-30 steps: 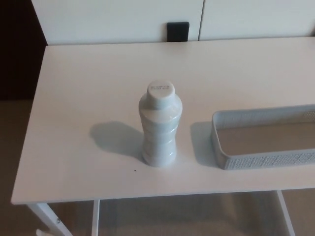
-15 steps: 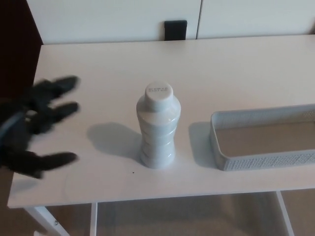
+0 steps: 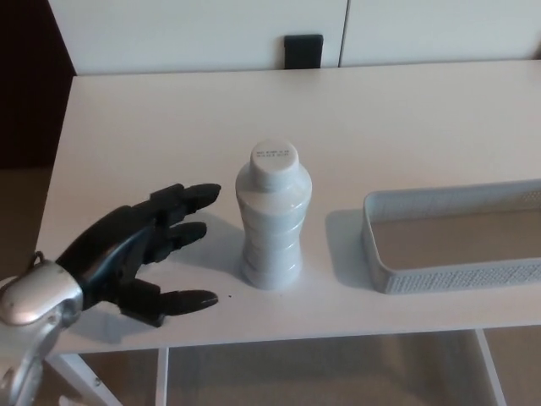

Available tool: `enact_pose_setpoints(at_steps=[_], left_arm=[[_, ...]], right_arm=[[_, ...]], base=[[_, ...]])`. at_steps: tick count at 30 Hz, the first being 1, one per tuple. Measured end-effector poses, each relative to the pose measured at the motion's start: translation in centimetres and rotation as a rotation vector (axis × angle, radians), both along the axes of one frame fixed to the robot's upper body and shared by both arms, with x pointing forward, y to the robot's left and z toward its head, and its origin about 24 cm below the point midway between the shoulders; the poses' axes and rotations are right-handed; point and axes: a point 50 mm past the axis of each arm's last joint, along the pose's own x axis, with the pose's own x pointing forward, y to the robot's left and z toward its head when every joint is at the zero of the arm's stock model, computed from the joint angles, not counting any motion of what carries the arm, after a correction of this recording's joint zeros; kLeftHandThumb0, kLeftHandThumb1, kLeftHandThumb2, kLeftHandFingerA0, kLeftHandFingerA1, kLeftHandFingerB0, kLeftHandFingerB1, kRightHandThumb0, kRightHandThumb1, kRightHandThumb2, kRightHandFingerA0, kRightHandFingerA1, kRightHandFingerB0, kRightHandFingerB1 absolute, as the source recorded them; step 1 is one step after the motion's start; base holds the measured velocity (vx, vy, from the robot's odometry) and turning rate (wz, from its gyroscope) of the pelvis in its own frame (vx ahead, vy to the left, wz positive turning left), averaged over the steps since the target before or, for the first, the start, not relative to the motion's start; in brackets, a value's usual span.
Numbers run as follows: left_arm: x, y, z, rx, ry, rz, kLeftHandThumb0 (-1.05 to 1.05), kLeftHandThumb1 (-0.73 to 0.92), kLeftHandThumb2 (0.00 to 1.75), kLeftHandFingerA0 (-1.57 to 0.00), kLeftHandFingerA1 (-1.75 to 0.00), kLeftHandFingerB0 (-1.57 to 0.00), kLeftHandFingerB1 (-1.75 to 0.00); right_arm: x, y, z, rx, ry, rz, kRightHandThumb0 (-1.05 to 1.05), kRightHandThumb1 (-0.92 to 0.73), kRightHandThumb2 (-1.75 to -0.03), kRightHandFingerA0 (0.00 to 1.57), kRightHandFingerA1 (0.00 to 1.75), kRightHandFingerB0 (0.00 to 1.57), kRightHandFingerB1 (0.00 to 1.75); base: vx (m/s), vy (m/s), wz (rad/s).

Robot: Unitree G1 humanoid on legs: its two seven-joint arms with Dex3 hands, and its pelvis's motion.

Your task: The robot walk up to a desk on which a bottle is kept on the left hand side and a container is kept on the right hand side. The robot uses its left hand to pick up the bottle and places it in the container.

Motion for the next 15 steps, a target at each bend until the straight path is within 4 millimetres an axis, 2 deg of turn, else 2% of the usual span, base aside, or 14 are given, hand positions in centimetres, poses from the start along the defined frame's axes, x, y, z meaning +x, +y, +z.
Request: enact_pose_setpoints(at_steps=[3, 4, 5, 6, 7, 9, 10, 11, 15], left_arm=[[0.6, -0.4, -0.2, 0.017, 0.004, 0.011, -0.49, 0.34, 0.71, -0.01, -0.25, -0.01, -0.18], [0.9, -0.6, -0.3, 0.020, 0.007, 0.015, -0.49, 0.34, 0.71, -0.01, -0.25, -0.01, -0.18], [0.9, -0.6, -0.3, 0.020, 0.007, 0.015, -0.49, 0.34, 0.71, -0.01, -0.25, -0.01, -0.18], [0.9, -0.6, -0.3, 0.020, 0.007, 0.015, -0.47, 0.46, 0.56, -0.04, -0.25, 0.00, -0.22], [1.2, -1.0, -0.5, 0.024, 0.013, 0.022, -0.48, 0.33, 0.71, -0.02, -0.26, -0.02, -0.18], [1.5, -1.3, -0.5, 0.029, 0.012, 0.024, -0.48, 0.33, 0.71, -0.02, -0.26, -0.02, -0.18], [1.7, -1.5, -0.4, 0.028, 0.006, 0.026, -0.47, 0.45, 0.53, -0.05, -0.26, 0.00, -0.22], [1.9, -1.7, -0.3, 0.026, 0.002, 0.028, -0.50, 0.34, 0.71, -0.02, -0.25, -0.02, -0.17], [2.4, -2.4, 0.0, 0.023, -0.009, 0.036, -0.48, 0.33, 0.70, -0.01, -0.25, 0.00, -0.17]], right_arm=[[0.2, 0.1, 0.1, 0.005, -0.012, 0.006, -0.25, -0.54, -0.68, 0.00, 0.06, 0.00, 0.05], [0.2, 0.1, 0.1, 0.007, -0.015, 0.008, -0.28, -0.59, -0.58, 0.00, 0.06, 0.00, 0.07], [0.2, 0.1, 0.1, 0.007, -0.015, 0.008, -0.28, -0.59, -0.58, 0.00, 0.06, 0.00, 0.07], [0.2, 0.1, 0.1, 0.007, -0.015, 0.008, -0.28, -0.52, -0.80, 0.00, 0.07, 0.00, 0.00], [0.3, 0.2, 0.1, 0.012, -0.018, 0.010, -0.28, -0.51, -0.80, 0.00, 0.07, 0.00, 0.02], [0.4, 0.3, 0.1, 0.016, -0.021, 0.011, -0.28, -0.51, -0.80, 0.00, 0.07, 0.00, 0.02], [0.5, 0.3, 0.1, 0.019, -0.025, 0.013, -0.28, -0.51, -0.80, 0.00, 0.07, 0.00, 0.02], [0.6, 0.3, 0.2, 0.020, -0.029, 0.014, -0.28, -0.60, -0.58, 0.00, 0.09, 0.00, 0.06], [0.9, 0.3, 0.3, 0.021, -0.043, 0.020, -0.29, -0.60, -0.58, 0.00, 0.08, 0.00, 0.07]], base=[[0.00, 0.000, 0.00], [0.00, 0.000, 0.00], [0.00, 0.000, 0.00], [0.00, 0.000, 0.00], [0.00, 0.000, 0.00], [0.00, 0.000, 0.00], [0.00, 0.000, 0.00], [0.00, 0.000, 0.00], [0.00, 0.000, 0.00]])
